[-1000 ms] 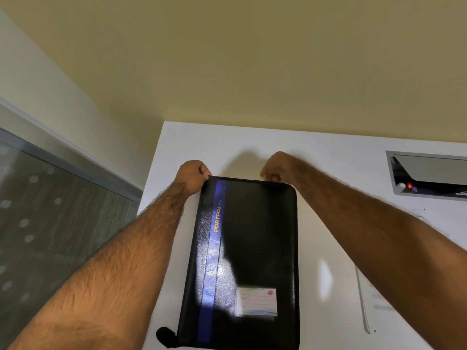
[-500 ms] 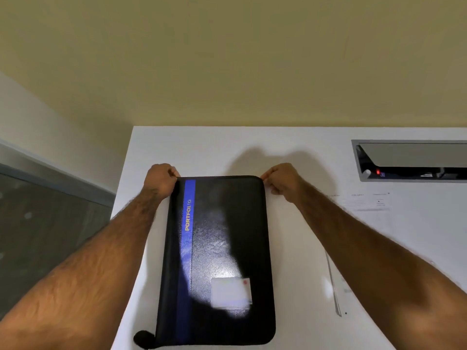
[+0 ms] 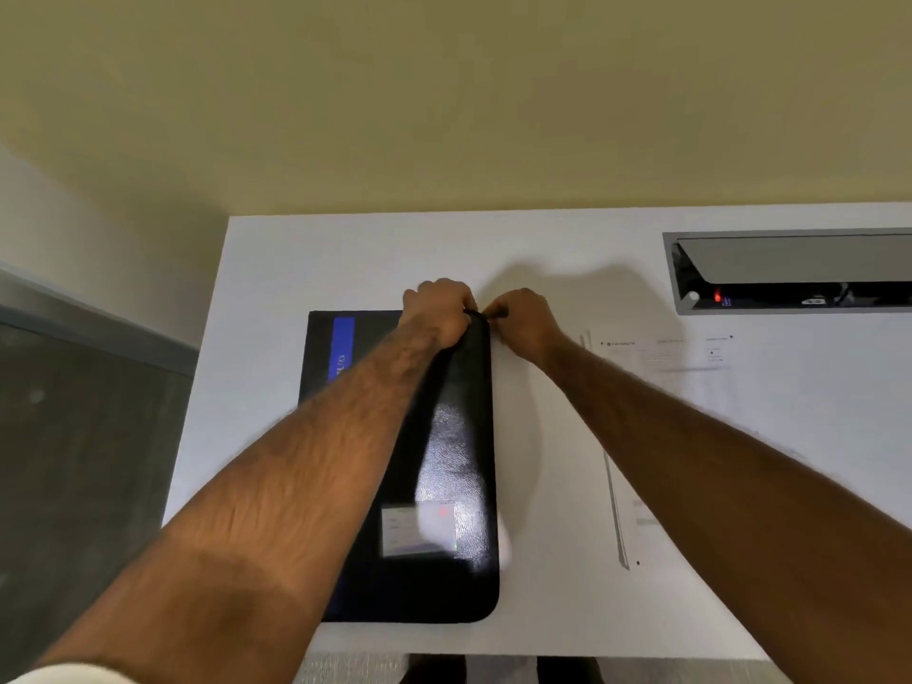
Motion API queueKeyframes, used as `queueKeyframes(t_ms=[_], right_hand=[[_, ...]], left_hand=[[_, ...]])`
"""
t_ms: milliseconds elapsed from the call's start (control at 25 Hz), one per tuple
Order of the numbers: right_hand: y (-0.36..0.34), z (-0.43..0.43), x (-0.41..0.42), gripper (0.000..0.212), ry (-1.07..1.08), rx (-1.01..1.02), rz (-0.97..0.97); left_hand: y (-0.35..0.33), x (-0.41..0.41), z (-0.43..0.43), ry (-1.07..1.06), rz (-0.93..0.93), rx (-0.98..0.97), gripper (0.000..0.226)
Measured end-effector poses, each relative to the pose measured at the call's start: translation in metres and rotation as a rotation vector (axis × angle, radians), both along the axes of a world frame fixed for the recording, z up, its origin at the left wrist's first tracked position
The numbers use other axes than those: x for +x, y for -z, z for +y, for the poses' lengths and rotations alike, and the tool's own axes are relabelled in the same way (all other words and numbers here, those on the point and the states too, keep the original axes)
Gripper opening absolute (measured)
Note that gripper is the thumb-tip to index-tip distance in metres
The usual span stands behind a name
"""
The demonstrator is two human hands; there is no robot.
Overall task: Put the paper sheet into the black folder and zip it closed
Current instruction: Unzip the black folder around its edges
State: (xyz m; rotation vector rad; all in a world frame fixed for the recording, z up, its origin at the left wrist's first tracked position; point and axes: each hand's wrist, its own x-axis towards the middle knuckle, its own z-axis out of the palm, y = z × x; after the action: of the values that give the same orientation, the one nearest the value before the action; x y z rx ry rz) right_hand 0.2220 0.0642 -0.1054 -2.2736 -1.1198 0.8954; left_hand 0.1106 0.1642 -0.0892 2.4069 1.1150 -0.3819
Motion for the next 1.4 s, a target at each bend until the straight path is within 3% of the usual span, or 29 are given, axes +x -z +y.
queueKeyframes(t_ms=[240,920,1280,1400], right_hand=[[0.007,-0.012,-0.008,0.025,-0.028,0.053,-0.113],[0.021,-0.129,-0.091,0.025,0.077,0.052,-0.110],[0.024,-0.189,-0.134,0.022,0.108,0.039,-0.122],[0.019,-0.188,-0.132,0.020,0.087,0.030,-0.126]], left_hand=[[-0.002,0.011,0.005,-0.125,-0.042,-0.036,0.026],[-0.003,0.009,-0.003,-0.221,-0.088,-0.039,0.030],[-0.003,-0.001,-0.017,-0.279,-0.234,-0.019,0.017],[-0.007,-0.032,-0.056,-0.252,-0.323,0.064,0.048]])
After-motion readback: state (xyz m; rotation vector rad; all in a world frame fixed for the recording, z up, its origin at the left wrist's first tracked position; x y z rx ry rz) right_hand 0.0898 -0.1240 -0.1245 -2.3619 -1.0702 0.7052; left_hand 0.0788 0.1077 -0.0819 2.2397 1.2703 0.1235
